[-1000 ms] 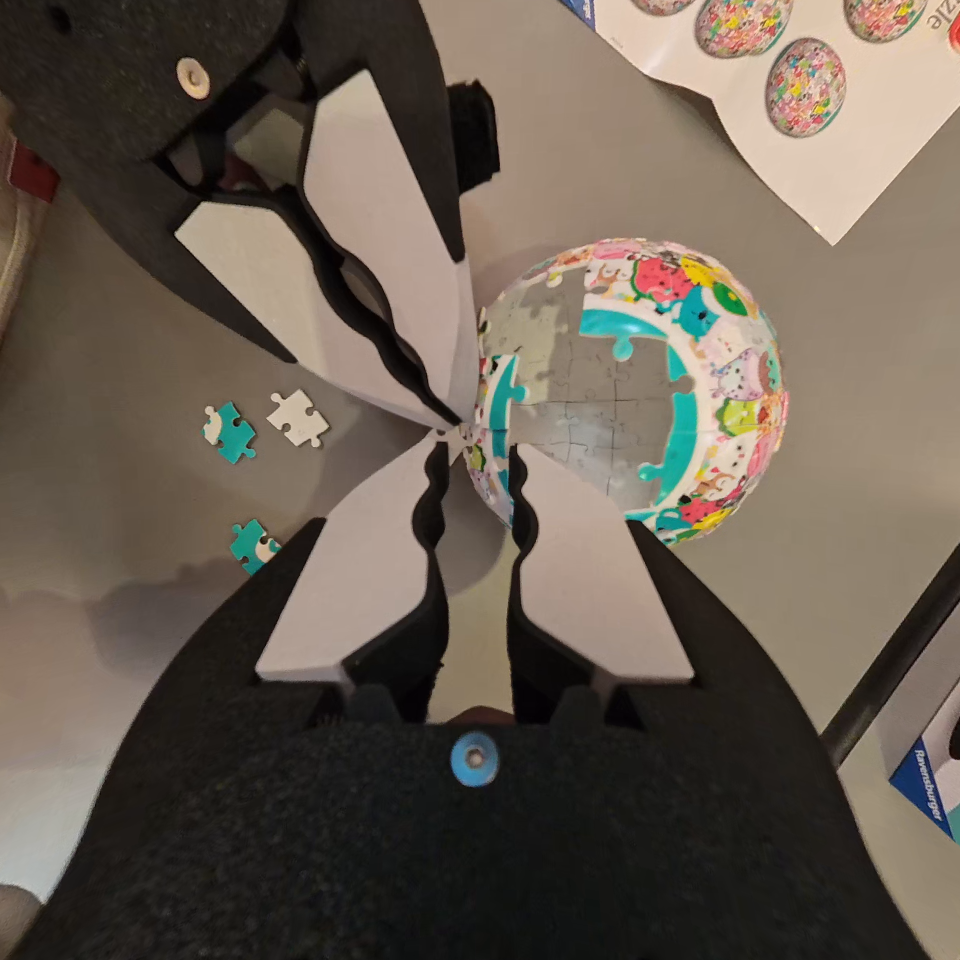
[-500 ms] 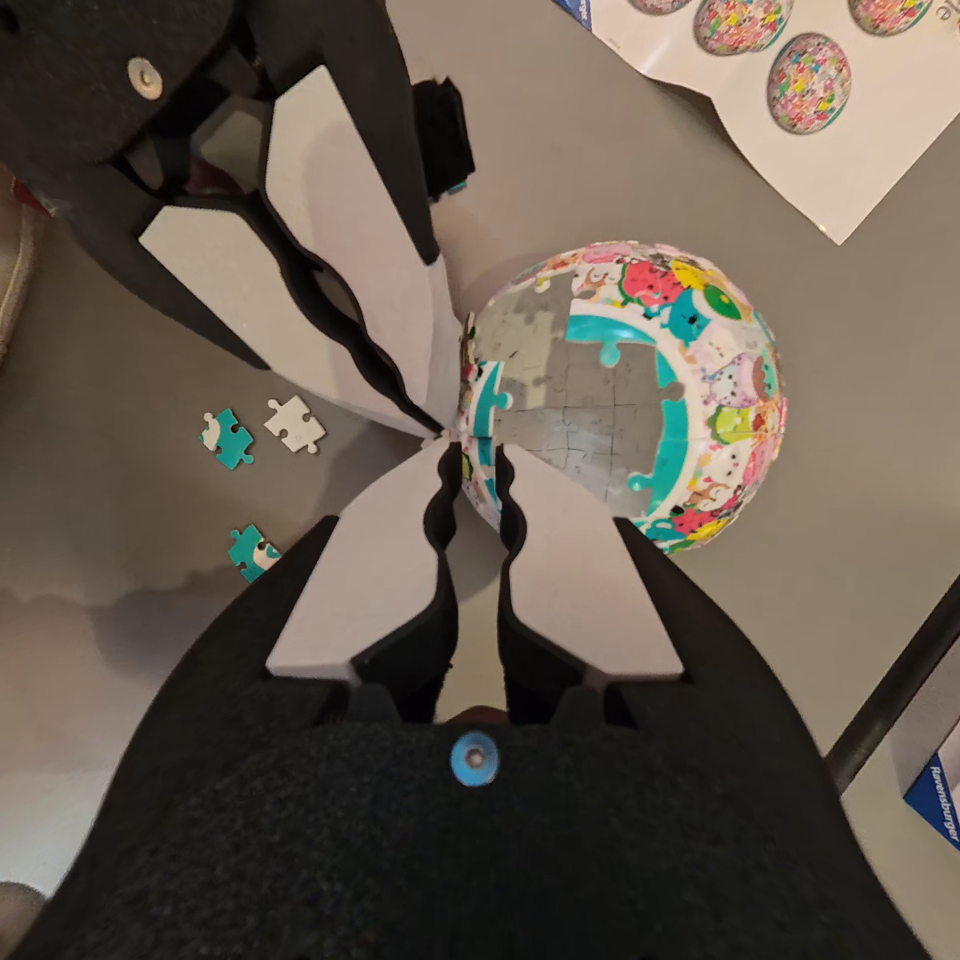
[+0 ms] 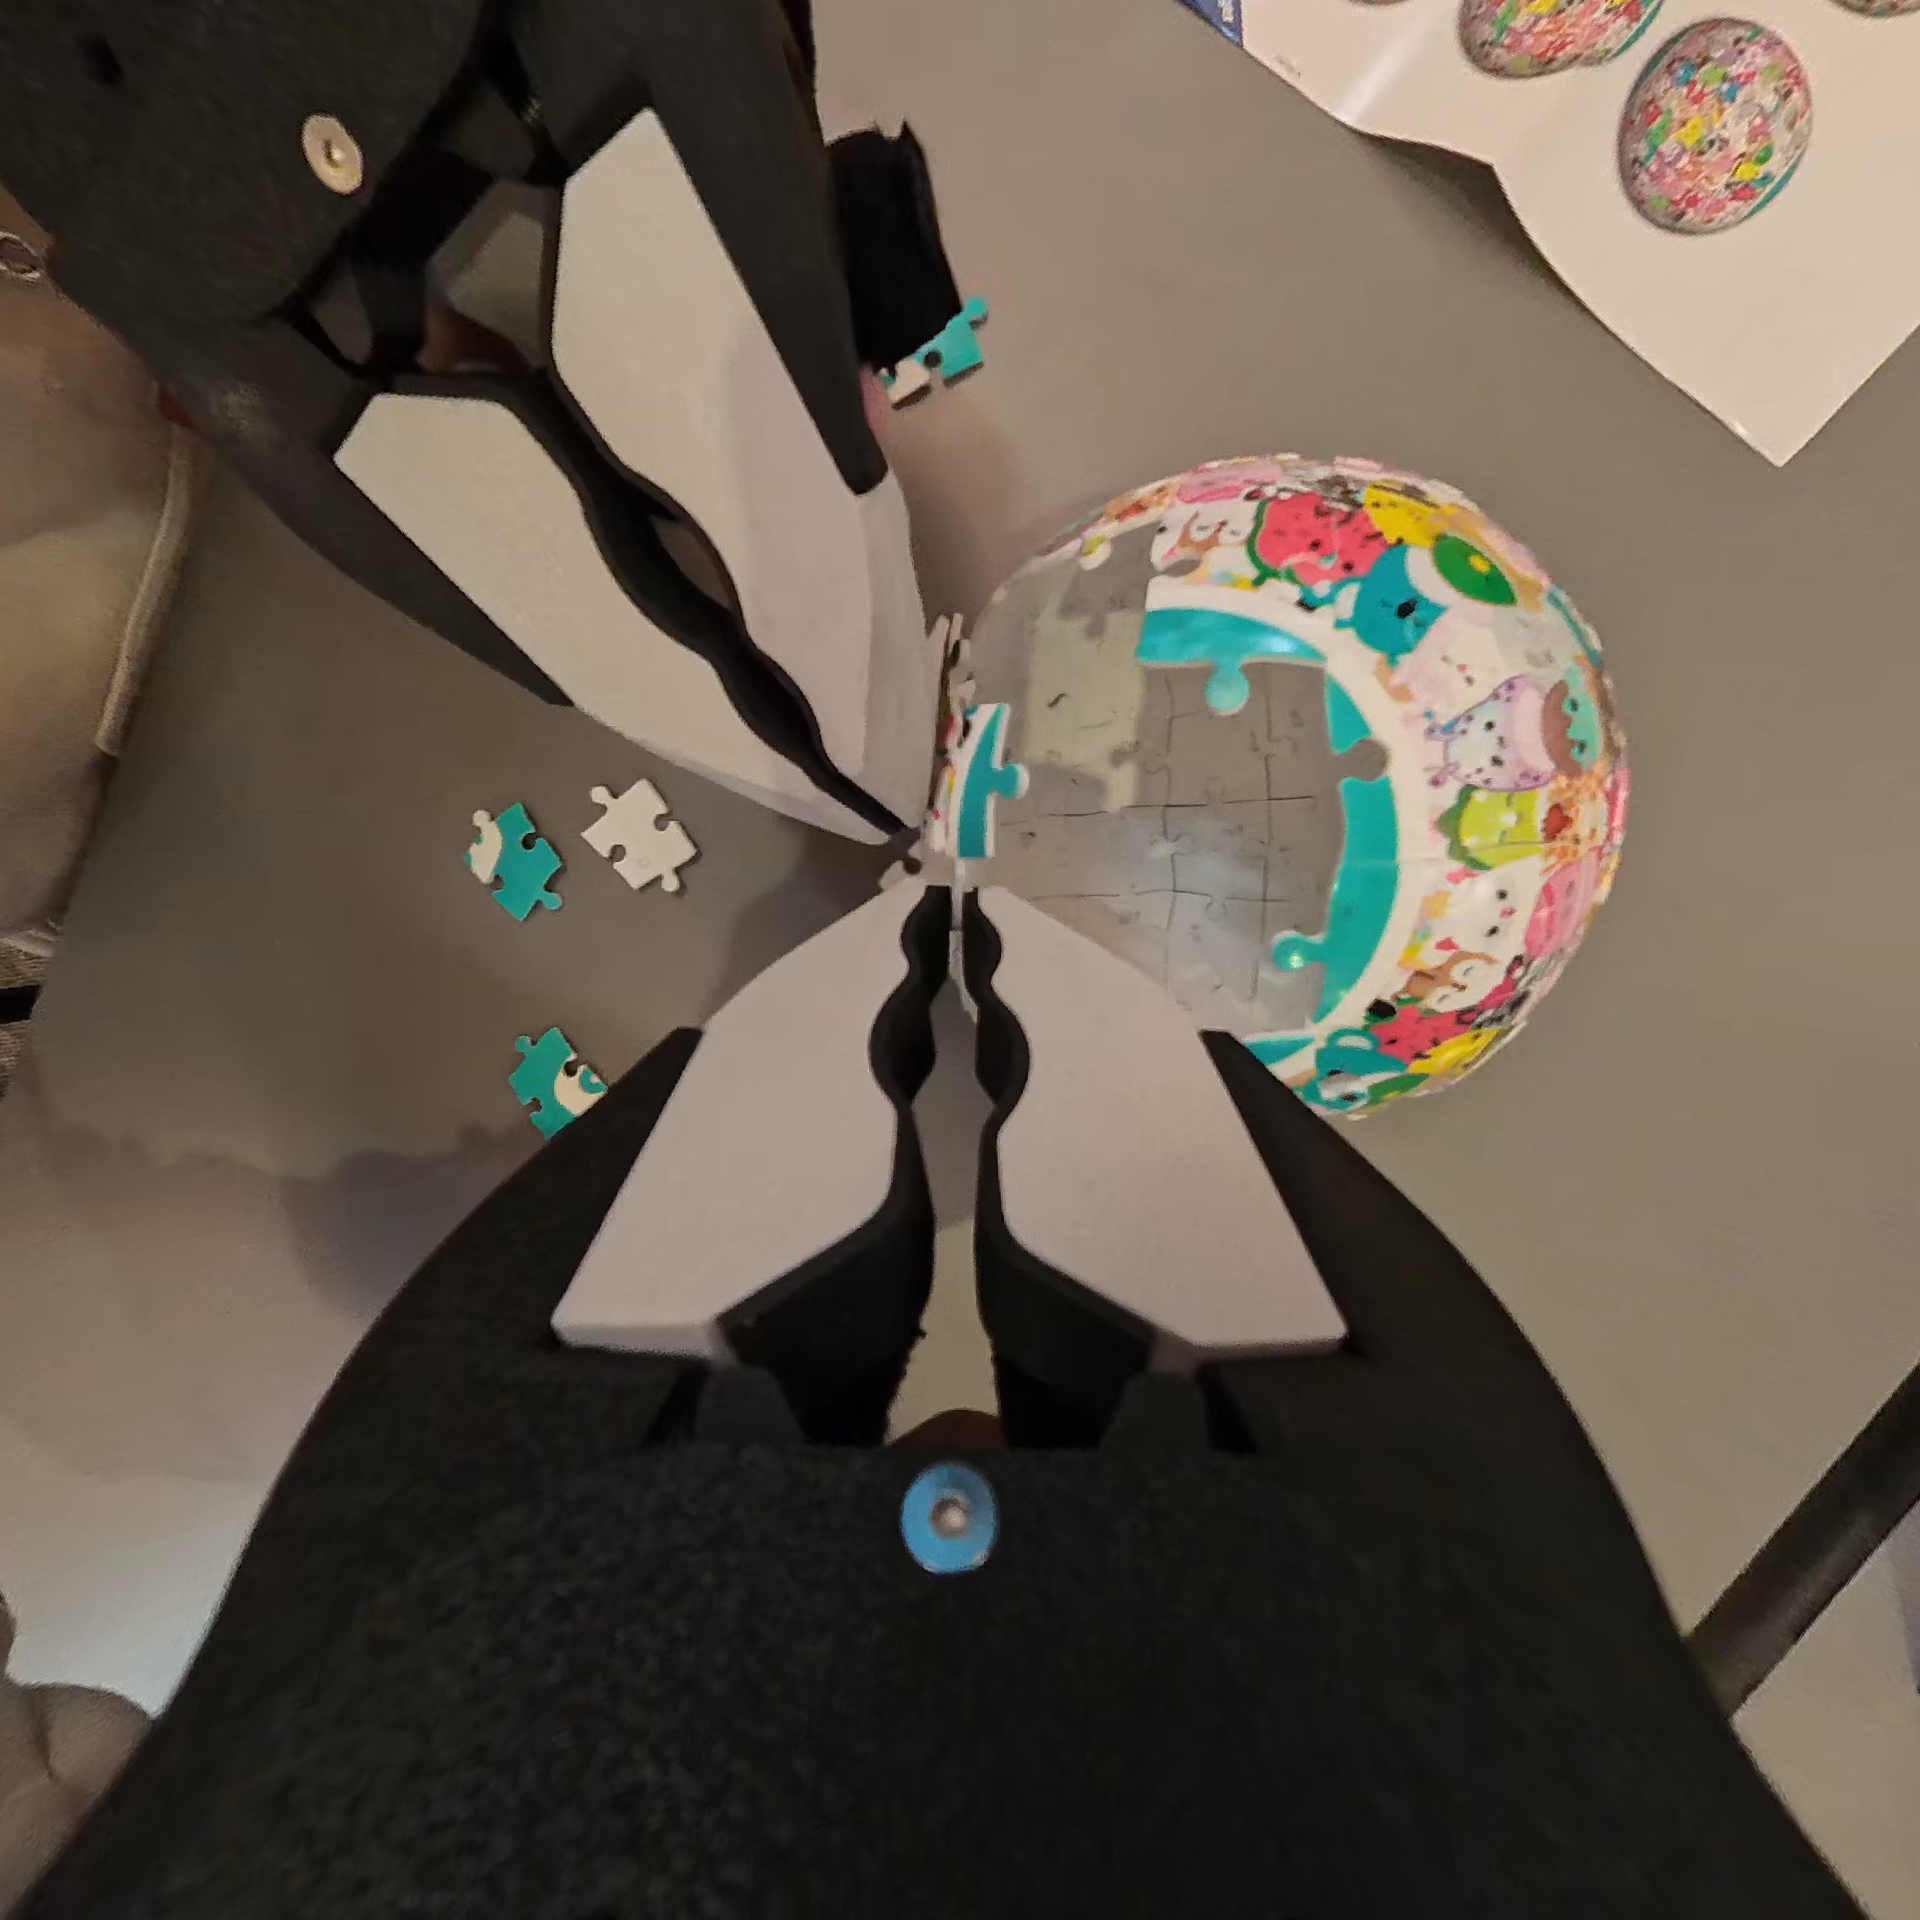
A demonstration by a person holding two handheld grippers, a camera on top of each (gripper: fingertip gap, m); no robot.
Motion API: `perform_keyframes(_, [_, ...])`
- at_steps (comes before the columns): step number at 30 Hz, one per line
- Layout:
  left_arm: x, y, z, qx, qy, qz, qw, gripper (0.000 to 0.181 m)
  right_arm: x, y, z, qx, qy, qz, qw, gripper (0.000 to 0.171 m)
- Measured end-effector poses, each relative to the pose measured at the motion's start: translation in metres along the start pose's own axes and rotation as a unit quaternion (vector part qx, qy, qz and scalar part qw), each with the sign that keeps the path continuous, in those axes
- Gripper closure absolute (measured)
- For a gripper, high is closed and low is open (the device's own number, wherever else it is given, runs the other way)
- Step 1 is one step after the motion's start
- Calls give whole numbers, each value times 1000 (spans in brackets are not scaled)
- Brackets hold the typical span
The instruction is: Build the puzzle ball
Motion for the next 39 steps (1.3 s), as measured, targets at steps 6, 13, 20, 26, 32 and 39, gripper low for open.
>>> perform_keyframes(6, [0,1,3,-11,0,-1,1000,181,1,0,-2,-18,-60,6,998,169])
perform_keyframes(13, [1,4,1,-16,-2,-3,1000,181,4,0,-4,-31,-102,17,994,169])
perform_keyframes(20, [1,4,1,-13,0,-5,1000,181,5,0,-5,-23,-123,5,992,169])
perform_keyframes(26, [2,1,1,11,18,0,1000,181,5,-2,-6,-17,-128,3,992,168])
perform_keyframes(32, [2,0,3,9,17,3,1000,181,5,-2,-8,-20,-131,9,991,169])
perform_keyframes(39, [5,-4,7,10,36,20,999,181,5,-3,-11,-11,-122,11,992,169])
Point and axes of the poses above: each gripper's, where its closed fingertips meet, x back along the fingers, y out of its underside, z = x × y across the jaws, the point moved 1 cm from there along x, back along the fingers, and after that the axes turned 15 degrees about x, right-handed, at the moved point
